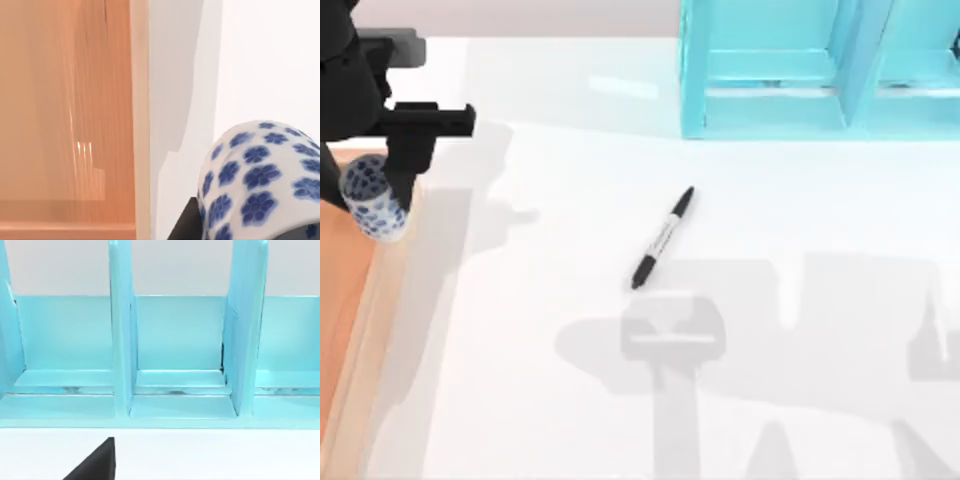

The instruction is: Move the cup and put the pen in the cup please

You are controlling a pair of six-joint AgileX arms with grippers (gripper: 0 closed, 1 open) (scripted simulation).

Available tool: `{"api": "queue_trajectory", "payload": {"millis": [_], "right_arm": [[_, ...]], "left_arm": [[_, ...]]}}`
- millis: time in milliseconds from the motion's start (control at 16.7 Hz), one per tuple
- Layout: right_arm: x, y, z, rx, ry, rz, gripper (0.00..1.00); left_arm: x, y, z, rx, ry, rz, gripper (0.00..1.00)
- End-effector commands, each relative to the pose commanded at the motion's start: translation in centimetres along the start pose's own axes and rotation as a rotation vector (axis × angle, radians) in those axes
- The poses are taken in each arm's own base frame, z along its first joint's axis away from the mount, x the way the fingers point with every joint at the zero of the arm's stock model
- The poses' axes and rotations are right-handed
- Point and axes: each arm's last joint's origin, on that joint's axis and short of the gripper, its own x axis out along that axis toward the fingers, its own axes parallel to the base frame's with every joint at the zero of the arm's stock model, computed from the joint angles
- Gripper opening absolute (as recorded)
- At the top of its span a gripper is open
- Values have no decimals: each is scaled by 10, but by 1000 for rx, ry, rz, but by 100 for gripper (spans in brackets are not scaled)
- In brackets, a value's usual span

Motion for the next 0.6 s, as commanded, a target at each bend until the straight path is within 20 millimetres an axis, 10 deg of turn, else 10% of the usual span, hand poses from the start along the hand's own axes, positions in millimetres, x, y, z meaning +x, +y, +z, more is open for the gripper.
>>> {"api": "queue_trajectory", "payload": {"millis": [600], "right_arm": [[0,0,0,0,0,0,100]], "left_arm": [[35,-28,29,-2,9,0,0]]}}
